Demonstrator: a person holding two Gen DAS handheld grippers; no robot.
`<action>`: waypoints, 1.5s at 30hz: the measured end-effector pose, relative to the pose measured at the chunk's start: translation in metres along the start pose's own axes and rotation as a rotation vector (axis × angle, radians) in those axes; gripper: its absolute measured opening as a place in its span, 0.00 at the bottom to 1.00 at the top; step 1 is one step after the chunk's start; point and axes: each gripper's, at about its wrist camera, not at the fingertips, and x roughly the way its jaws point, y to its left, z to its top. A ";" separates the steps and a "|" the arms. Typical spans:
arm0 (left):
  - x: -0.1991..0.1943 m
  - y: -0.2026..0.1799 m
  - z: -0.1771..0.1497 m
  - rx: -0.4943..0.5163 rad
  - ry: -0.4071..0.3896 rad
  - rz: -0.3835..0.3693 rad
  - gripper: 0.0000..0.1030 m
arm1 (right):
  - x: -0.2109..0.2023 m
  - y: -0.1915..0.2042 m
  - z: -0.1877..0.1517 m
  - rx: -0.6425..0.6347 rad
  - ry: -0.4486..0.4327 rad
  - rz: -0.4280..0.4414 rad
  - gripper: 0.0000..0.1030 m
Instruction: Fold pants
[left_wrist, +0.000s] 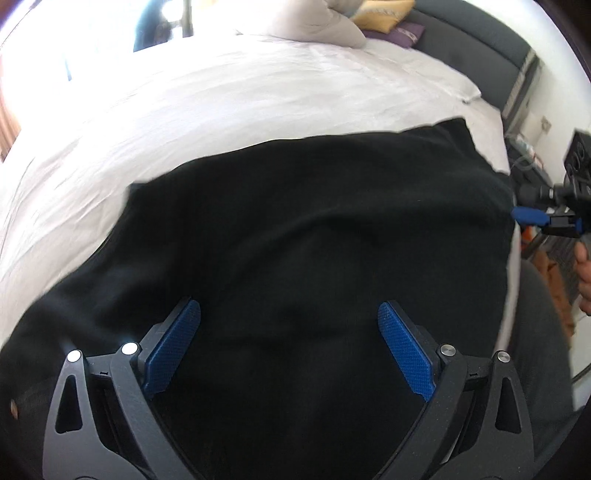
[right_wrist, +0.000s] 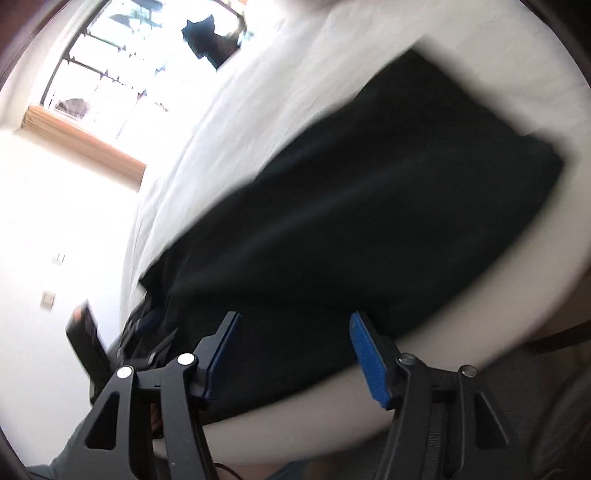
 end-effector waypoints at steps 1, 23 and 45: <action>-0.008 0.003 -0.002 -0.030 -0.009 -0.013 0.95 | -0.021 -0.014 0.004 0.037 -0.071 0.012 0.63; -0.005 0.016 -0.015 -0.197 -0.013 -0.038 0.95 | -0.026 -0.169 0.062 0.574 -0.260 0.142 0.67; -0.010 0.034 -0.009 -0.351 -0.034 -0.106 0.95 | -0.025 -0.145 0.086 0.470 -0.293 0.095 0.14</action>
